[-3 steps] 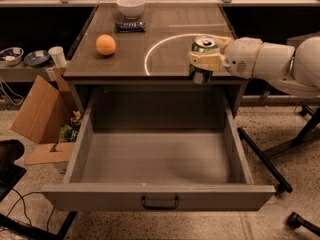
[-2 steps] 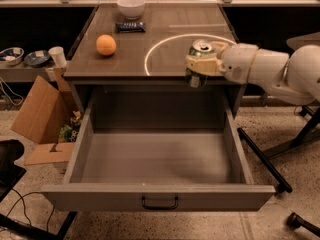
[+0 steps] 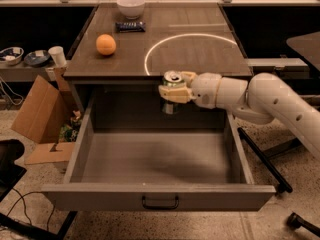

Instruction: Place green can into top drawer

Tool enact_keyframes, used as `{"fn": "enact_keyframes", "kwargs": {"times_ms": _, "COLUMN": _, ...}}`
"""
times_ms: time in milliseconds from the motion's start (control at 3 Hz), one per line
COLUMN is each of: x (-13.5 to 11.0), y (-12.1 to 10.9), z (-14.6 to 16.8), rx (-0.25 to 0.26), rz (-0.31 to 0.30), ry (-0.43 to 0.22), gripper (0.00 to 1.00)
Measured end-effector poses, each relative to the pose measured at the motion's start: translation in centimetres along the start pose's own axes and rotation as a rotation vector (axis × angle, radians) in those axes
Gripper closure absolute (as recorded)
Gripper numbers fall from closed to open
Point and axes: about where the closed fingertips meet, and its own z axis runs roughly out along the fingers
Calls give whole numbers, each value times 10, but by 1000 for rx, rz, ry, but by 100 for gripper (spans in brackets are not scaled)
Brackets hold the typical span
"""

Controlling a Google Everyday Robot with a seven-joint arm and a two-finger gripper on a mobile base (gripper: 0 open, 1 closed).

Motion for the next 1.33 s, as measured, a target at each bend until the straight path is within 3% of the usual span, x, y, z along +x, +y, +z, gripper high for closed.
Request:
{"fn": "enact_keyframes", "kwargs": {"times_ms": 333, "x": 47, "y": 18, "z": 42, "rx": -65, "rz": 20, "ry": 22, "gripper": 100}}
{"fn": "enact_keyframes", "kwargs": {"times_ms": 667, "x": 87, "y": 25, "z": 71, "rx": -84, "rz": 36, "ry": 24, "gripper": 100}}
{"fn": "enact_keyframes", "kwargs": {"times_ms": 1333, "x": 157, "y": 41, "z": 107, "rx": -72, "rz": 40, "ry": 43, "gripper": 100}}
